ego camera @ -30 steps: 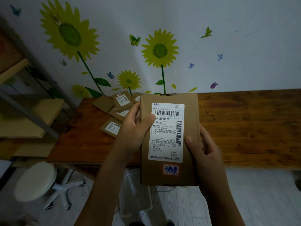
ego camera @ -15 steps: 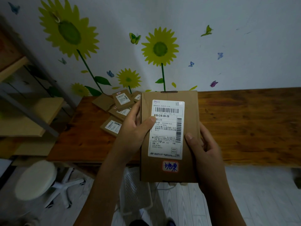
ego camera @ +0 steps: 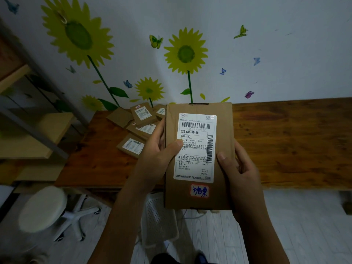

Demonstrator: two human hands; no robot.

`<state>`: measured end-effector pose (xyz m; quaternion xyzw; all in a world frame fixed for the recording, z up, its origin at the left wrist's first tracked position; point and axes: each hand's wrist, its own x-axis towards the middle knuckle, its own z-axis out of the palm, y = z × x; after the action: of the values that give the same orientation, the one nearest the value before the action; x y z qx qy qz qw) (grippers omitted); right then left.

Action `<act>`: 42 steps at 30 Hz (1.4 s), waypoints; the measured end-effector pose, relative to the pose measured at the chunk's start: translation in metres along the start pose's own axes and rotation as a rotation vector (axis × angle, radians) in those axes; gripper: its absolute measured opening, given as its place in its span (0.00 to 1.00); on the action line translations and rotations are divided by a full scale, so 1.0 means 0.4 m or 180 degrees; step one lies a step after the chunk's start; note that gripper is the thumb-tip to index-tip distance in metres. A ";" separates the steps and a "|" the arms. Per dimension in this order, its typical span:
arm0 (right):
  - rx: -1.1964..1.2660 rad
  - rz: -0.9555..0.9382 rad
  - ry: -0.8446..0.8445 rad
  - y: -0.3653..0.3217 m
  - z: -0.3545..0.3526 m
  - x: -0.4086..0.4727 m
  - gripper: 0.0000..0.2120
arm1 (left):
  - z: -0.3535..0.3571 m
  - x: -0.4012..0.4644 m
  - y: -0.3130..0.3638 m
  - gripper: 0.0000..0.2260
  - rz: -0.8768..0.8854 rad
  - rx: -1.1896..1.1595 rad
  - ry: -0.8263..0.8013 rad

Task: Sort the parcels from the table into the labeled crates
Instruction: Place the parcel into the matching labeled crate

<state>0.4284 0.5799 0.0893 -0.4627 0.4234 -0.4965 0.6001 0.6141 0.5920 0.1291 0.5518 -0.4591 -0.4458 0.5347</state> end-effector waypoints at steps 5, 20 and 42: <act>0.0004 0.0024 -0.0032 -0.002 0.002 -0.006 0.28 | -0.003 -0.006 -0.006 0.26 -0.0028 -0.0011 0.0022; 0.0019 0.0072 -0.0026 0.002 0.005 -0.010 0.26 | -0.009 -0.023 -0.013 0.26 -0.0020 0.0066 0.0012; 0.0040 0.0107 0.0097 0.003 -0.001 -0.008 0.28 | 0.002 -0.035 -0.020 0.23 -0.0033 0.0049 -0.0170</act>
<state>0.4277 0.5830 0.0881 -0.4441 0.4371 -0.4959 0.6048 0.6110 0.6056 0.1211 0.5461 -0.4738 -0.4596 0.5158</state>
